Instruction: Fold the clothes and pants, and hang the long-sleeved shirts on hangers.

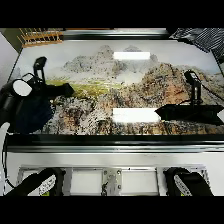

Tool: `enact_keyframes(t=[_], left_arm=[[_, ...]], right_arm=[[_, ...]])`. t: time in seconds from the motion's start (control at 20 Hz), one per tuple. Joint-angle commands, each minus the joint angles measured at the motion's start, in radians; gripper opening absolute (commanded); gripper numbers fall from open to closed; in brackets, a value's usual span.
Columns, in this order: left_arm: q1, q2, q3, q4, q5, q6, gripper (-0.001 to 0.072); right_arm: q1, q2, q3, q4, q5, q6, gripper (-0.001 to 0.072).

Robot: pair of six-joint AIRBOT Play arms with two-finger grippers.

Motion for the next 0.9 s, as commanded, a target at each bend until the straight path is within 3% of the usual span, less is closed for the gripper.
enact_keyframes(t=[0.0,0.3,0.75,0.8,0.85], left_arm=[[0.118,-0.014,0.117,0.125,0.078,0.008,0.0709],[0.323,-0.227,0.315,0.215,-0.010,0.010,0.0709],[0.322,-0.478,0.315,0.312,-0.074,-0.024,0.0707],[0.322,-0.481,0.315,0.312,-0.081,-0.055,0.0609],[0.322,-0.480,0.316,0.310,-0.082,-0.071,0.0377]], right_arm=[[0.001,0.000,0.001,0.000,0.000,0.000,0.0017],[0.001,0.000,0.001,0.000,0.001,0.000,0.0017],[0.001,0.000,0.001,0.000,0.001,0.000,0.0017],[0.001,0.000,0.001,0.000,0.001,0.000,0.0017],[0.001,0.000,0.001,0.000,0.001,0.000,0.0017]])
